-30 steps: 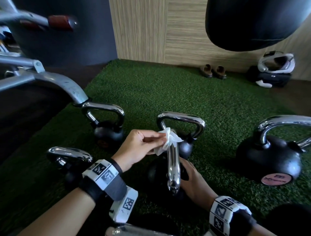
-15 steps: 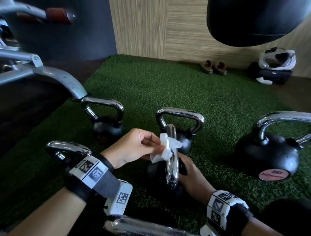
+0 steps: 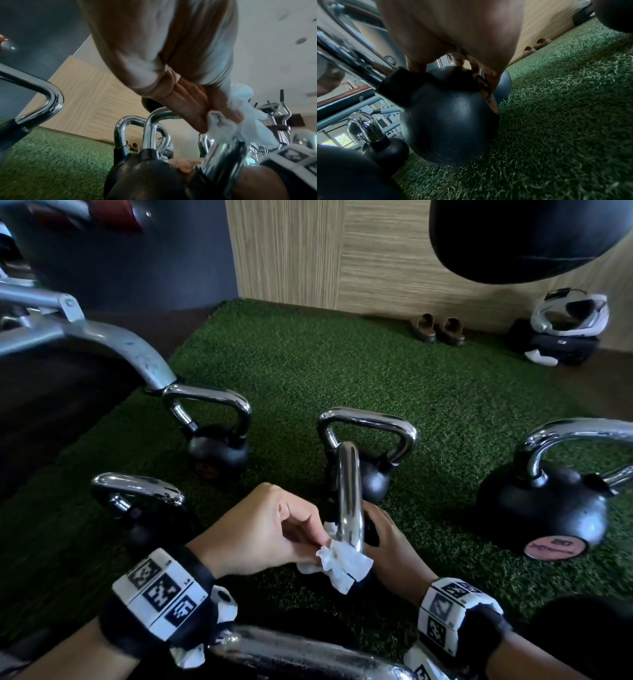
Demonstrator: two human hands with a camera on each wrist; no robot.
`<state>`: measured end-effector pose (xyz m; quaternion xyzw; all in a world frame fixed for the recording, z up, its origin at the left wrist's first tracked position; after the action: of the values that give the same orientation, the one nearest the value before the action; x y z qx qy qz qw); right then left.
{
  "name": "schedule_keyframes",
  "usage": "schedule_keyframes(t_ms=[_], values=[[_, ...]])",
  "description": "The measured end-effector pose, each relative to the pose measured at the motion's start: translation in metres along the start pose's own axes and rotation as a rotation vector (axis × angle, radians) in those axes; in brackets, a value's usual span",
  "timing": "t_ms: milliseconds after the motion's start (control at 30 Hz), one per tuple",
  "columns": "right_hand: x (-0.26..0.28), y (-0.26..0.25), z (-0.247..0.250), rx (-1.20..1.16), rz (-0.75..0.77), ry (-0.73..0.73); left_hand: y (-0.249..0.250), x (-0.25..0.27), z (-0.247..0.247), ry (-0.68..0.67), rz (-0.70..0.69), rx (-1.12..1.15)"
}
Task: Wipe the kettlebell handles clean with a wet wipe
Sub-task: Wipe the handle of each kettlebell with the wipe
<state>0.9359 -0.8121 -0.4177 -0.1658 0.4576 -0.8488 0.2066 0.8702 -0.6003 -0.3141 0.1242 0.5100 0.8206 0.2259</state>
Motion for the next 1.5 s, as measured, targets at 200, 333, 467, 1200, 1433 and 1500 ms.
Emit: schedule_keyframes(t_ms=[200, 333, 467, 1200, 1433, 1500], values=[[-0.002, 0.005, -0.004, 0.014, -0.005, 0.035, -0.021, 0.005, -0.015, 0.059, 0.013, -0.134], [-0.006, 0.003, 0.001, 0.006, -0.022, -0.006, -0.032, 0.009, -0.022, 0.119, 0.006, -0.144], [-0.018, -0.013, 0.033, -0.101, -0.047, -0.038, -0.032, 0.008, -0.01, 0.217, 0.021, -0.097], [0.013, -0.148, 0.07, -0.723, 0.412, 0.011, 0.039, -0.036, 0.047, 0.34, -0.18, 0.158], [0.0, -0.119, 0.077, -0.643, 0.321, 0.226, 0.017, -0.028, 0.052, 0.212, -0.004, -0.117], [-0.009, -0.098, 0.078, -0.601, 0.227, 0.345, -0.01, -0.027, 0.049, 0.184, 0.137, -0.196]])
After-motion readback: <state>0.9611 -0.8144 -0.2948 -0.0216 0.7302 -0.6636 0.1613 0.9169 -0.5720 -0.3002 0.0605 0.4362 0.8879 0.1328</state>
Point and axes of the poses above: each hand's wrist, its own x-axis away from the middle knuckle, its own z-axis out of the back of the hand, y = z × x, the point moved 2 cm from there along -x, towards the middle knuckle, and after that the axes turned 8 degrees about -y, right-handed, at the moved point
